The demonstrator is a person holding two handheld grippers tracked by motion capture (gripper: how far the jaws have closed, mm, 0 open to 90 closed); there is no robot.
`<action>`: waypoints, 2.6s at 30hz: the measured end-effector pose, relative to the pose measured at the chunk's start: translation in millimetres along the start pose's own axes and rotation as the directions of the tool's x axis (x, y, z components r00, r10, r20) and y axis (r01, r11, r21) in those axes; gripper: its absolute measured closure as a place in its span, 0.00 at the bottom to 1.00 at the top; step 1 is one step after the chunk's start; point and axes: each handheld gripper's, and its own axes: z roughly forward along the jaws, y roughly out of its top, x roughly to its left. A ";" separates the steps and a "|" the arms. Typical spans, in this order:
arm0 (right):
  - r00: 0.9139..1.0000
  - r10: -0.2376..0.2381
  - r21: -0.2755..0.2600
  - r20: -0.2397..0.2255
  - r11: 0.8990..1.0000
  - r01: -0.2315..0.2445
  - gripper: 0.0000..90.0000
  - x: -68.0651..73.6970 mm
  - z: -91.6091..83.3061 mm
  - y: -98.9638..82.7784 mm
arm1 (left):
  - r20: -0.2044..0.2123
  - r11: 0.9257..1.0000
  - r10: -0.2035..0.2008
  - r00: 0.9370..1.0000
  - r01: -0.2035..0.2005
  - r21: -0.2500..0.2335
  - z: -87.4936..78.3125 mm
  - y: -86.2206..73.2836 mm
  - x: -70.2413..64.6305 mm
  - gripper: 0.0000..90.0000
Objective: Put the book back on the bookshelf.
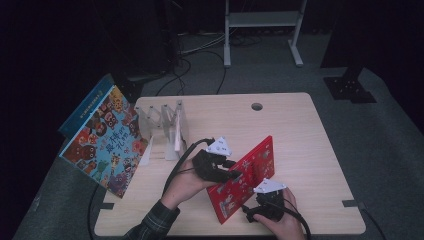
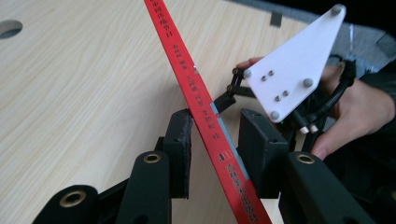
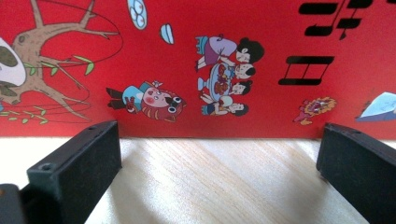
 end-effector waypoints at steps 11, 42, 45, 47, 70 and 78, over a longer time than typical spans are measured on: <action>1.000 -0.002 -0.001 -0.002 1.000 0.002 0.00 -0.1 0.5 0.5 | -0.021 0.997 -0.010 1.000 0.012 0.070 -2.3 6.3 7.0 0.82; 1.000 -0.008 -0.005 -0.005 1.000 0.008 0.00 -2.2 -0.1 -0.4 | -0.022 0.971 0.074 0.997 -0.067 0.231 -3.5 37.8 27.2 0.76; 1.000 -0.006 -0.006 -0.005 1.000 0.006 0.00 -2.1 0.0 -0.4 | -0.016 0.967 0.071 0.997 -0.065 0.246 6.2 44.8 30.2 0.76; 1.000 -0.008 -0.005 -0.006 1.000 0.008 0.00 -2.2 -0.1 -0.4 | -0.017 0.963 0.069 0.997 -0.062 0.263 15.9 52.6 31.9 0.76; 1.000 -0.010 -0.005 -0.009 1.000 0.010 0.00 -2.5 0.1 -0.3 | -0.029 0.948 0.052 0.998 -0.040 0.316 27.3 68.5 27.7 0.88; 1.000 -0.012 -0.005 -0.006 1.000 0.012 0.00 -2.9 0.0 -0.2 | -0.091 0.983 0.027 0.995 -0.010 0.181 -9.5 64.0 36.0 0.88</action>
